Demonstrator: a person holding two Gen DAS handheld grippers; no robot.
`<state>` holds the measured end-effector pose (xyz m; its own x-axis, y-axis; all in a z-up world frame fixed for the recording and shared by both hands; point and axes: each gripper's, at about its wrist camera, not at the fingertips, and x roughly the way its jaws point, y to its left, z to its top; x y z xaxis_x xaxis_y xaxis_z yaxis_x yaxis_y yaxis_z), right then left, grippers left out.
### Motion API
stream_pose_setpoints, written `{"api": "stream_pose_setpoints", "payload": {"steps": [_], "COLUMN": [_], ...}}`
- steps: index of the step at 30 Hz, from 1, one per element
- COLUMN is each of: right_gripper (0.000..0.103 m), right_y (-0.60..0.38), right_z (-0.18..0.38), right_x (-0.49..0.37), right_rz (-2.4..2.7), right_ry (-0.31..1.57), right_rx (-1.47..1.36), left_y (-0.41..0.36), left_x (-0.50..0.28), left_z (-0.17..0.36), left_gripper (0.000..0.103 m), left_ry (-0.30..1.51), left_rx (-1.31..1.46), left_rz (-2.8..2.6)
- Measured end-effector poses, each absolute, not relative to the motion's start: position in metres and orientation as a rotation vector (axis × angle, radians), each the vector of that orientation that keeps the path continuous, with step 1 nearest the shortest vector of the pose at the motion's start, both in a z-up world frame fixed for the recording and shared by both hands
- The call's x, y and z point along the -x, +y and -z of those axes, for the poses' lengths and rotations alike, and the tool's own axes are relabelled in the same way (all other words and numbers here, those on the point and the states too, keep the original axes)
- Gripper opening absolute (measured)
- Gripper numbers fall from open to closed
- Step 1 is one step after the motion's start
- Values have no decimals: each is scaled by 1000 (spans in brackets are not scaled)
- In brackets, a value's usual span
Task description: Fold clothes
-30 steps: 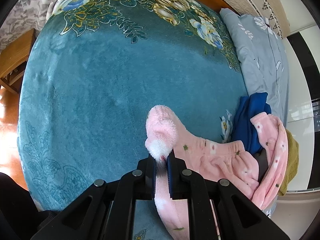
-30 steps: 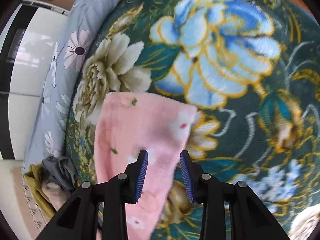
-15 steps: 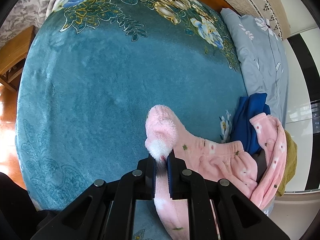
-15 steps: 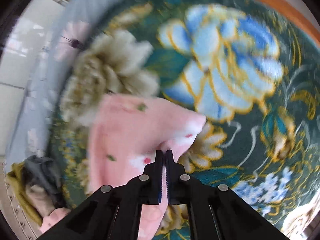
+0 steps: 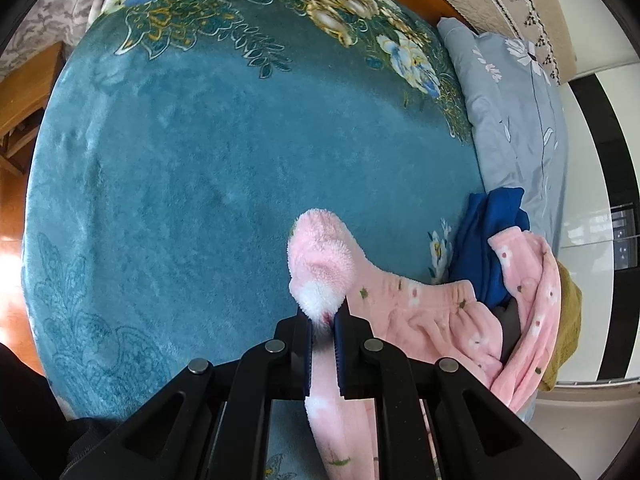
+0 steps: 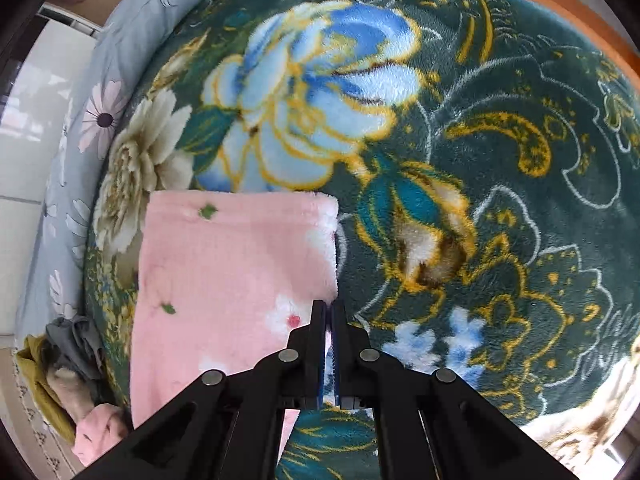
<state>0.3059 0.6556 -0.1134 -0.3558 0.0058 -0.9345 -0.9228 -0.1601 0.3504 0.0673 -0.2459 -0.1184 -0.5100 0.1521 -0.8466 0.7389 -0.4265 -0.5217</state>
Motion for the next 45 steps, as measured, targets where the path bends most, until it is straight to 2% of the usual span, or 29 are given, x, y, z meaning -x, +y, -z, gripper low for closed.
{"api": "stream_pose_setpoints", "payload": {"steps": [3, 5, 6, 7, 10, 12, 14, 16, 18, 21, 24, 27, 33, 36, 40, 45], "right_gripper": [9, 24, 43, 46, 46, 46, 41, 10, 5, 4, 4, 4, 4, 4, 4, 6], "right_y": [662, 665, 667, 667, 666, 662, 660, 658, 656, 652, 654, 654, 645, 636, 640, 651], "right_z": [111, 111, 113, 118, 131, 131, 129, 127, 125, 94, 51, 22, 97, 117, 112, 103], "right_x": [-311, -318, -321, -324, -331, -324, -316, -305, -294, -272, -270, -287, -360, -385, -375, -351], "right_rz": [-1641, -1650, -1644, -1625, -1572, -1556, -1543, -1531, -1519, -1660, -1879, -1945, -1548, -1460, -1477, -1512], "right_ry": [1427, 1456, 1472, 1489, 1539, 1518, 1492, 1481, 1472, 1398, 1336, 1229, 1244, 1260, 1209, 1136], "right_rx": [1069, 1043, 1036, 1029, 991, 980, 992, 1035, 1087, 1103, 968, 898, 1027, 1062, 1114, 1192], "left_y": [-247, -246, -246, -245, -246, -248, -250, -251, -252, -247, -237, -230, -252, -252, -252, -254], "left_x": [-69, -69, -68, -68, -67, -68, -68, -68, -67, -64, -69, -78, -83, -80, -76, -77], "left_z": [120, 120, 119, 119, 119, 122, 127, 132, 134, 124, 91, 72, 115, 120, 127, 131], "left_gripper": [9, 9, 9, 9, 9, 9, 9, 9, 9, 8, 7, 7, 7, 7, 7, 7], "left_ry": [1408, 1407, 1405, 1403, 1406, 1424, 1445, 1467, 1474, 1422, 1371, 1284, 1432, 1422, 1404, 1463], "left_rx": [-1248, -1250, -1253, -1256, -1265, -1276, -1297, -1320, -1337, -1321, -1125, -1070, -1300, -1342, -1395, -1369], "left_rz": [1980, 1980, 1981, 1983, 1978, 1955, 1919, 1882, 1864, 1944, 2205, 2317, 1956, 1921, 1882, 1851]}}
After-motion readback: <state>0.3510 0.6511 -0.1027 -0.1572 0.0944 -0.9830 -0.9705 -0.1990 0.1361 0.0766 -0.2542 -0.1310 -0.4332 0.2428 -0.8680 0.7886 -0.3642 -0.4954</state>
